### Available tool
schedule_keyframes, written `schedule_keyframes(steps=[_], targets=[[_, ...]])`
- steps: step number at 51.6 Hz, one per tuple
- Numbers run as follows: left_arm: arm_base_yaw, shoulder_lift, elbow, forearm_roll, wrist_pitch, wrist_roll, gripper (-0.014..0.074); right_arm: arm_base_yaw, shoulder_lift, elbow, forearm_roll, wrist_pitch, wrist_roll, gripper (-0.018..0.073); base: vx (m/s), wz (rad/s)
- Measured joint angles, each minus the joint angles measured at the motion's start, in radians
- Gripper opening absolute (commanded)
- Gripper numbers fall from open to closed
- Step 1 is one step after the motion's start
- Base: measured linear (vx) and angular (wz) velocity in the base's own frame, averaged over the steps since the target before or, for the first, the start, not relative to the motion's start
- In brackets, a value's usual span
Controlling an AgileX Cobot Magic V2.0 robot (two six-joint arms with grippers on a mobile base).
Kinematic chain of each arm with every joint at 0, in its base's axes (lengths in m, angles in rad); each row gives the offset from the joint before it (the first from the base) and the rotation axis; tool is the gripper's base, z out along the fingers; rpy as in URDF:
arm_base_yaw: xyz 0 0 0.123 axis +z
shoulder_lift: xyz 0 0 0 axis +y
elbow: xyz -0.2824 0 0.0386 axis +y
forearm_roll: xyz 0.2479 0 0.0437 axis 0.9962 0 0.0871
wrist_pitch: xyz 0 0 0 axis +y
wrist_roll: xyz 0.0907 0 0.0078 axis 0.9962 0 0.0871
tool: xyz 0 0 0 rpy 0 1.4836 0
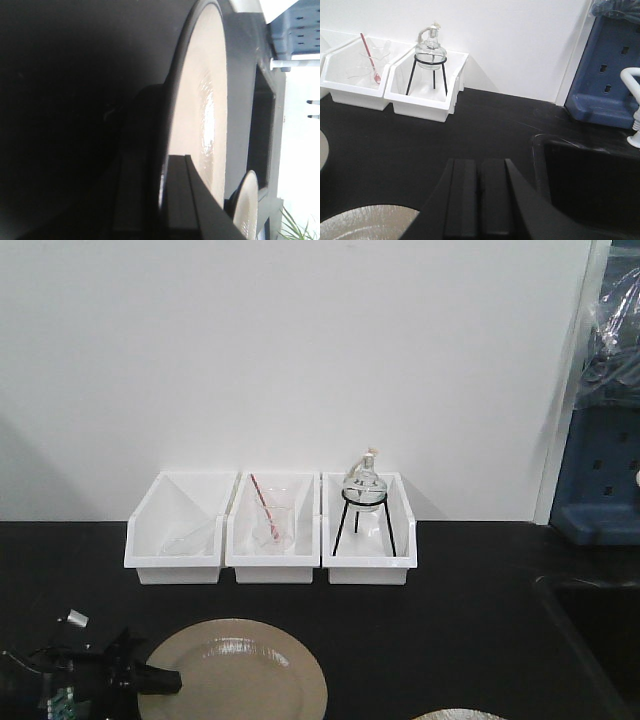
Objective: Arrange circular plates on left workspace
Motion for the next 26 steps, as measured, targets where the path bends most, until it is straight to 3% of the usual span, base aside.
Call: schedule_keyframes(steps=[17,26], targets=[[-0.062,0.041,-0.042,-0.056,-0.049,0.025,0.0022,0.0,0.0,0.0,0.0,0.0,0.0,-0.0002,0.0,0.0],[-0.072,0.041,-0.044,-0.082,-0.079,0.089,0.0155,0.0,0.0,0.0,0.0,0.0,0.0,-0.0002,0.0,0.0]])
